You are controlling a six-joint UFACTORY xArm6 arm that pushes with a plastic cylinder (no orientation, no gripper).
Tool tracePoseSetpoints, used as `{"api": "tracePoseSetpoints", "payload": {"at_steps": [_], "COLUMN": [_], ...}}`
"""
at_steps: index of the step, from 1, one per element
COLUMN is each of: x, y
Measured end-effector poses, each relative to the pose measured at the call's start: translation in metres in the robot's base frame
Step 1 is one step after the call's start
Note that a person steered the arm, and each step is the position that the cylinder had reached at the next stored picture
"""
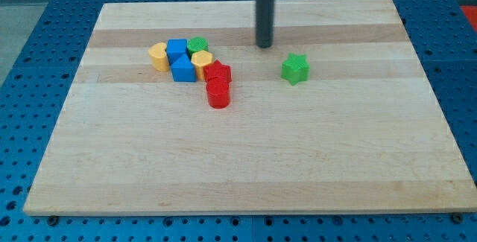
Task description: Push the green star into the red circle
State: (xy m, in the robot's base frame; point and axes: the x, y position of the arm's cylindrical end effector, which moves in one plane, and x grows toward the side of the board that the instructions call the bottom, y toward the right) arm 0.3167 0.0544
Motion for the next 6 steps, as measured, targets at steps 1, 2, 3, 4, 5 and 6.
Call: {"api": "tracePoseSetpoints", "payload": {"at_steps": [1, 2, 3, 4, 5, 6], "x": [0.016, 0.051, 0.088, 0.108, 0.109, 0.109], "y": [0.043, 0.046, 0.046, 0.043, 0.027, 0.006]}}
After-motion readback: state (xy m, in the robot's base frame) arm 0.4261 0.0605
